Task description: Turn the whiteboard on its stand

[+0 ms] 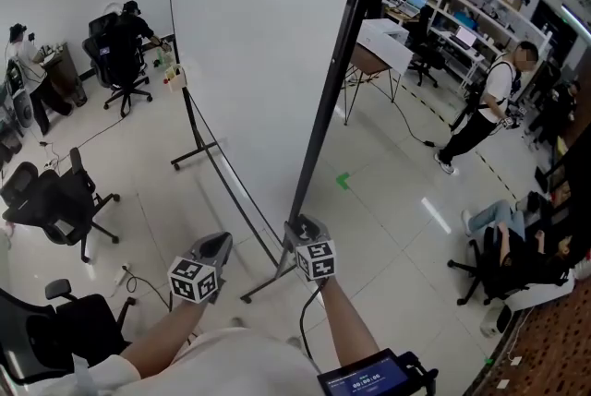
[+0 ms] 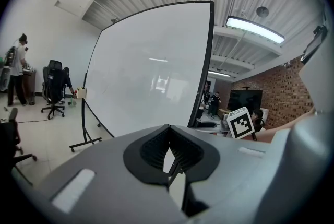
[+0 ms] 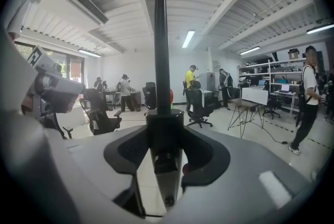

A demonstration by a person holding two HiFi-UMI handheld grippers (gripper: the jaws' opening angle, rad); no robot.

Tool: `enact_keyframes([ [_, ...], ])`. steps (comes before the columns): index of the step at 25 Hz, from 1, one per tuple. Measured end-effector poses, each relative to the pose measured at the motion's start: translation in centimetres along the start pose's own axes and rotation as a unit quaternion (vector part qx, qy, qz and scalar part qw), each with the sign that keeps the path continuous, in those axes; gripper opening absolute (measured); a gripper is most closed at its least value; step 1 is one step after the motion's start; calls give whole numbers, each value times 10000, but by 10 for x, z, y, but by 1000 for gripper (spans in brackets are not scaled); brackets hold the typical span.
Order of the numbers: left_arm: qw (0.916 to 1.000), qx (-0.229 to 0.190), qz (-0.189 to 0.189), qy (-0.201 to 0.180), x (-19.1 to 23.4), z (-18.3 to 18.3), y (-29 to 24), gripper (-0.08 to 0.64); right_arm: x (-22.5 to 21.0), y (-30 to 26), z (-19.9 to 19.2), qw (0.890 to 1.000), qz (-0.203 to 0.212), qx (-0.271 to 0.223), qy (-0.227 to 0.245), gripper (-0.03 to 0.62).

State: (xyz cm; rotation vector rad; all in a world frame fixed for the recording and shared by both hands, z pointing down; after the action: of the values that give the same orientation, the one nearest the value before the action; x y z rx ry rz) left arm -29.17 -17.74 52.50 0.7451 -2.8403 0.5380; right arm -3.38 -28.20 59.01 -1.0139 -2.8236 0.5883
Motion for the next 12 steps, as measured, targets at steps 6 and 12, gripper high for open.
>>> enact_keyframes([
  [6,9999,-9,122,18,-3,-2,5,18,-1,2,1,10000,-23,-23,-36,201],
  [12,9998,-27,169,49,-9,-4,7,18,-3,4,0,10000,-14,7,-37,199],
])
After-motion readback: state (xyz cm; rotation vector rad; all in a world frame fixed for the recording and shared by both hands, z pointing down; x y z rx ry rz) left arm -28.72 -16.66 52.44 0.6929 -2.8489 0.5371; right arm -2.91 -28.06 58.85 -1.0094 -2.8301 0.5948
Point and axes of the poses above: the fingertips, and each gripper's own axes: y backward along the fingers, x to its left, z out of its top, the point moved 9 cm from there along y, backward along the fingers, and after that the axes turned 3 degrees about x, right-handed, at the moved point
